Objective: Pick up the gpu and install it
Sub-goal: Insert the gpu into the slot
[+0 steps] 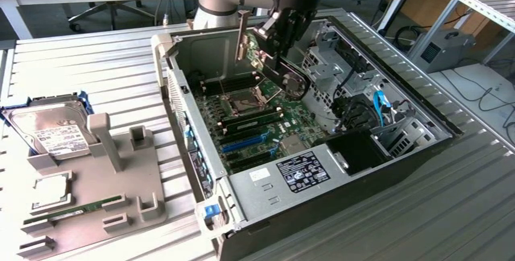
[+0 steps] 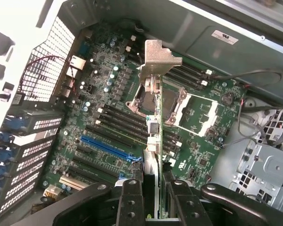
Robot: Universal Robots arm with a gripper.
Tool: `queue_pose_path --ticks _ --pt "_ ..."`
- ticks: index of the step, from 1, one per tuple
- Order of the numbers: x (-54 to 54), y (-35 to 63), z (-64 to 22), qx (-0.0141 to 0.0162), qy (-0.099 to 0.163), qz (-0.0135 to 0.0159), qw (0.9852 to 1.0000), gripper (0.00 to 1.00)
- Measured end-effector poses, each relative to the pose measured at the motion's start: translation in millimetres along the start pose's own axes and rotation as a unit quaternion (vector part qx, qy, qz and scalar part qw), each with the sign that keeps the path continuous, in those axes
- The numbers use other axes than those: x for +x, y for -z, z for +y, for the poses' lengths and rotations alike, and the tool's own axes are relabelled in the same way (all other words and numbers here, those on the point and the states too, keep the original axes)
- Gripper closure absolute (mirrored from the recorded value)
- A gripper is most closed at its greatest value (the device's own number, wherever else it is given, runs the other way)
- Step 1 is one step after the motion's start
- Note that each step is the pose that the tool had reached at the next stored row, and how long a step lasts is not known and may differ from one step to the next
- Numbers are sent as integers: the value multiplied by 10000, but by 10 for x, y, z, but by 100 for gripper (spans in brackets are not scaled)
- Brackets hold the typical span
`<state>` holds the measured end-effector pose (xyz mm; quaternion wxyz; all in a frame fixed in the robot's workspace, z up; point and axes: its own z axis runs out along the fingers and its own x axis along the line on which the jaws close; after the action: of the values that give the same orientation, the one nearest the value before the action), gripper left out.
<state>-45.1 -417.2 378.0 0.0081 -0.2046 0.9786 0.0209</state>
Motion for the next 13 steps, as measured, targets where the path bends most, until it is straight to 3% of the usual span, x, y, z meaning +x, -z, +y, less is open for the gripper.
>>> queue_pose_path --ticks 13 --pt "0 0 0 -4 153 6 9999 74"
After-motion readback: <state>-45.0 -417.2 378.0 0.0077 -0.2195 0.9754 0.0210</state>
